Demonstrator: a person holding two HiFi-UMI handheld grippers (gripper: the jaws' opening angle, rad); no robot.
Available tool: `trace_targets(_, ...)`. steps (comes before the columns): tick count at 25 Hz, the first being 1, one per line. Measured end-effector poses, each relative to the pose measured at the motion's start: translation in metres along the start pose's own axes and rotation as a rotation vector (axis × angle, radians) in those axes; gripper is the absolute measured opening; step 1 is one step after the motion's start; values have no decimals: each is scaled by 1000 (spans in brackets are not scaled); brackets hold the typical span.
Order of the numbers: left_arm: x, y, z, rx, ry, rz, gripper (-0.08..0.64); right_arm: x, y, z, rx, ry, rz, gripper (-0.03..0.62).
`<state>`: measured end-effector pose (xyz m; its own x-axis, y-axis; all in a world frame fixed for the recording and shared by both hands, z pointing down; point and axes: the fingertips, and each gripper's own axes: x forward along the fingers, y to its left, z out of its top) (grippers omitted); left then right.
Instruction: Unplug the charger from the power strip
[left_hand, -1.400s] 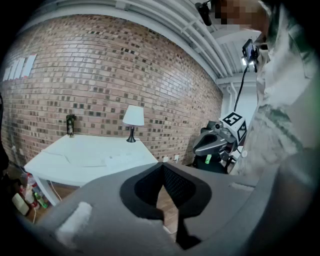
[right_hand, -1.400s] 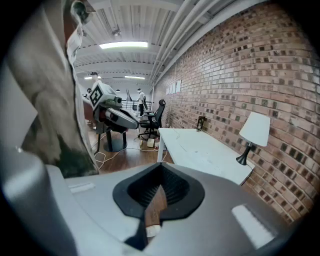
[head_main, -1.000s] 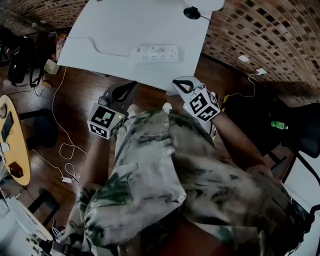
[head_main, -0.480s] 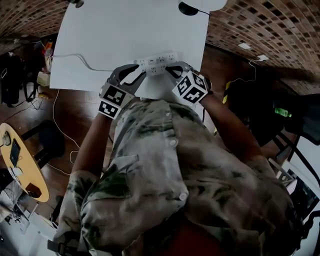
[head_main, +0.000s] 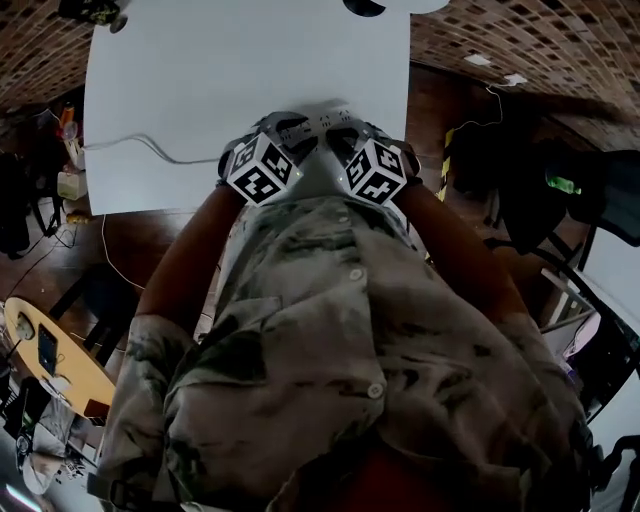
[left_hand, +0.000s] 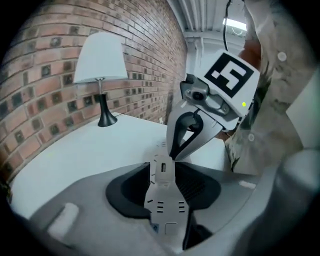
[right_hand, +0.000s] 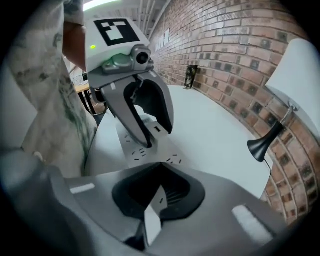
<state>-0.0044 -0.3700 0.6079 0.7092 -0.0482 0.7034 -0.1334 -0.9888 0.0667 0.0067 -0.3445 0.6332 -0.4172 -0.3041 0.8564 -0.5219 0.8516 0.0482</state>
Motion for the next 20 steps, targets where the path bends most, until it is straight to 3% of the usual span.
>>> trace_targets(1,3,-2,-1,27,11,-15,159,0,0,0,16,22,6,-1)
trace_targets(2,6,-3,-2,48,18,-24,110,0,0,0,30,44,16,-3)
trace_targets(8,7,-6,0,75,5,-32,104,-1,-1,-1,83,118,47,-3)
trace_targets(17,7,-7,3,96,55,-27,103,2,0,-3,100,203,53,-3)
trace_targets(20,-13,0,37,116,-28,17,104,4,3,-4,79,219,64,-3)
